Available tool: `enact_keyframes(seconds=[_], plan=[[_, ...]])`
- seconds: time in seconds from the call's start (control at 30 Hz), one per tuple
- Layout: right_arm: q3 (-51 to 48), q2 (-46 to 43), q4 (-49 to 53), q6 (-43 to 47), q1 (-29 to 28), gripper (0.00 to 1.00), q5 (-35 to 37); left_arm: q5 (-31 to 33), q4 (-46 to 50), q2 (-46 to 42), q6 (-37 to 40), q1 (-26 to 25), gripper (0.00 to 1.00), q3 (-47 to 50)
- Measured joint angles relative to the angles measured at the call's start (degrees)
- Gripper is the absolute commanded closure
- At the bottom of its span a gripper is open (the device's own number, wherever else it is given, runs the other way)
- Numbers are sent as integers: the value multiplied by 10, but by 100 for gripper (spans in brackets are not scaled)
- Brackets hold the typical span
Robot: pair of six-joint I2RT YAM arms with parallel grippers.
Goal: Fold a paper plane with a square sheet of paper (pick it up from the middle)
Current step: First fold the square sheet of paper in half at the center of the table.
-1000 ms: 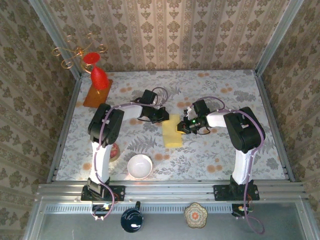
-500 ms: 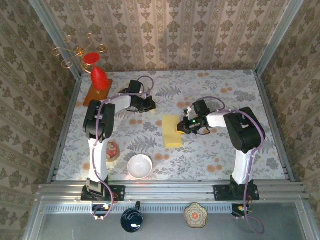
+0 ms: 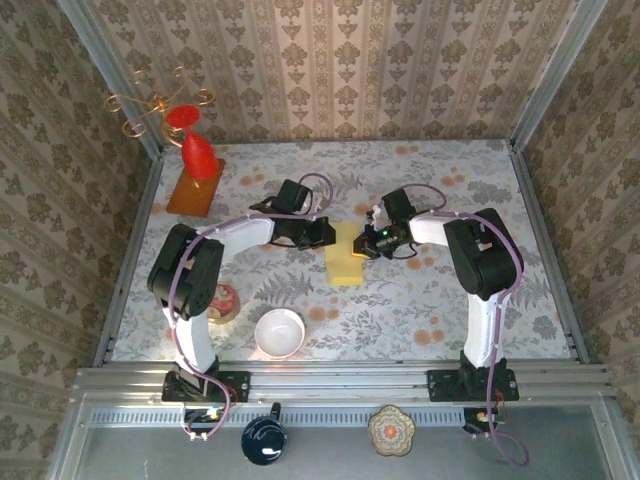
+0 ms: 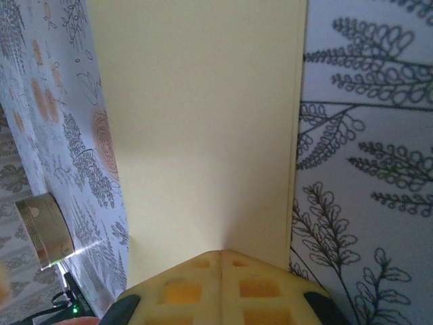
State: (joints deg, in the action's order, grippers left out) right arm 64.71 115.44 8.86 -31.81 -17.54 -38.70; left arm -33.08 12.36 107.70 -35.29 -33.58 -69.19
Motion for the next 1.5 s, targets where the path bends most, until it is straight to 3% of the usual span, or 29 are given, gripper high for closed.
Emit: enact_keyframes(seconds=[0.3, 0.6, 0.87, 1.07, 1.27, 1.5], plan=[[1, 1, 2, 4, 0, 97, 1, -17, 1, 68, -25, -24, 91, -16], [1, 1, 2, 4, 0, 97, 3, -23, -3, 74, -29, -22, 91, 13], [-3, 0, -2, 3, 0, 97, 3, -30, -40, 28, -23, 3, 92, 90], [-4, 0, -4, 3, 0, 97, 3, -2, 27, -36, -16, 23, 91, 123], [-8, -2, -9, 3, 0, 97, 4, 3, 17, -58, -25, -19, 92, 84], [-8, -2, -10, 2, 0, 97, 4, -1, -3, 6, -38, -56, 92, 52]])
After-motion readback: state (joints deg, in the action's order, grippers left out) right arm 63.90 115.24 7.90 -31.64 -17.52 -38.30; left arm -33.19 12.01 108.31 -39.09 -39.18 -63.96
